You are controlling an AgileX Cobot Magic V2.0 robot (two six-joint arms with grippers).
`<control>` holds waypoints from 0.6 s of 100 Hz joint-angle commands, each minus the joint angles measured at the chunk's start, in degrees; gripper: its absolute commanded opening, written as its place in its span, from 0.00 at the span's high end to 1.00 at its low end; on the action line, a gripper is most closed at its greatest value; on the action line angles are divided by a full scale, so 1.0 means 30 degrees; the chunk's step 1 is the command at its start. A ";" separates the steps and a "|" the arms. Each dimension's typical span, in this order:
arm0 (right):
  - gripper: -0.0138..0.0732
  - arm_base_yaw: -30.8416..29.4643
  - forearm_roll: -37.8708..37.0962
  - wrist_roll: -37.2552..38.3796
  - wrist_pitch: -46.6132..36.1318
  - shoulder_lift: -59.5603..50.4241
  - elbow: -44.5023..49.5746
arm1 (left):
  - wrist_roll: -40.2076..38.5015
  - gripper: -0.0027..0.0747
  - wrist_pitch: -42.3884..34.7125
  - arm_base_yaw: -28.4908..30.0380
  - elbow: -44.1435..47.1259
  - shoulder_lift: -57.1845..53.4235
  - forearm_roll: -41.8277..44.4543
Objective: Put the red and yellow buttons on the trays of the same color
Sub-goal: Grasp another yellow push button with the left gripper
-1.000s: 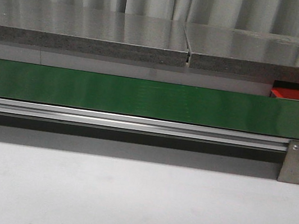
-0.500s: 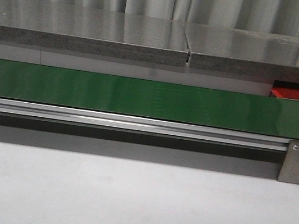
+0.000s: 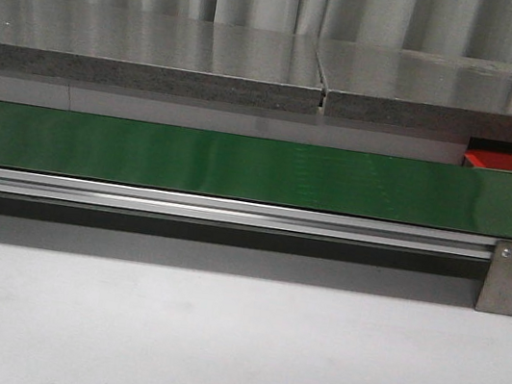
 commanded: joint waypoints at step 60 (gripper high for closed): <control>0.92 0.0021 0.0057 -0.0107 -0.1322 0.0128 -0.0482 | -0.1204 0.47 0.0412 0.0052 -0.4380 0.3510 -0.0244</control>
